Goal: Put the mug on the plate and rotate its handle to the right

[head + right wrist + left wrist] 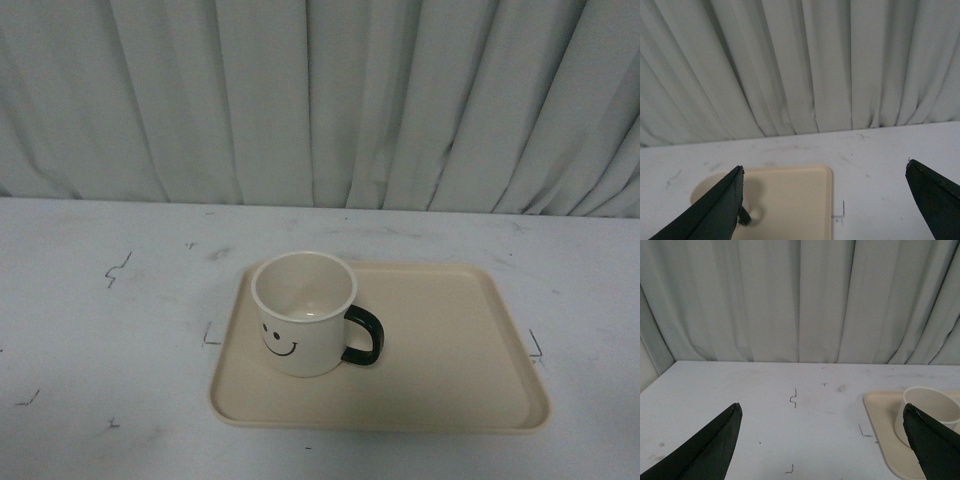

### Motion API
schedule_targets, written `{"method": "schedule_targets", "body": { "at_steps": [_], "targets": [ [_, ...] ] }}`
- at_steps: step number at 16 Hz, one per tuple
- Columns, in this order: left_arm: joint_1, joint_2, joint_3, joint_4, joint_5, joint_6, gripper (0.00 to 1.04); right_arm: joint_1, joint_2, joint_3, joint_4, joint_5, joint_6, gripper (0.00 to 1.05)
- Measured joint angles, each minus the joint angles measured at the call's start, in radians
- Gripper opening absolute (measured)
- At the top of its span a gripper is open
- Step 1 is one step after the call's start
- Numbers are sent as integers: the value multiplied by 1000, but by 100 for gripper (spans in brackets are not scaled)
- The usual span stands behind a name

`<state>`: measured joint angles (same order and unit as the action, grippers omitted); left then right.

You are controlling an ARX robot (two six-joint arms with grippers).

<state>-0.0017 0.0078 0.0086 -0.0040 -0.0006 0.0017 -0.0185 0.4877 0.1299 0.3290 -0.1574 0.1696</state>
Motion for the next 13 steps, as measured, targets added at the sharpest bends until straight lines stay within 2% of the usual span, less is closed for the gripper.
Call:
{"method": "schedule_targets", "body": {
  "at_steps": [2,4,7,11,13],
  "targets": [
    [0,0,0,1,0,0,98,78,343,143,242,88,72,98],
    [0,0,0,1,0,0,98,163,659,338,285,183,129,98],
    [0,0,0,1,0,0,98,276,1062,655,49,269,180,98],
    [0,0,0,1,0,0,98,364,1347,926,-271,230,310,98],
    [0,0,0,1,0,0,98,400,1416,988,-341,219,364,98]
  ]
}}
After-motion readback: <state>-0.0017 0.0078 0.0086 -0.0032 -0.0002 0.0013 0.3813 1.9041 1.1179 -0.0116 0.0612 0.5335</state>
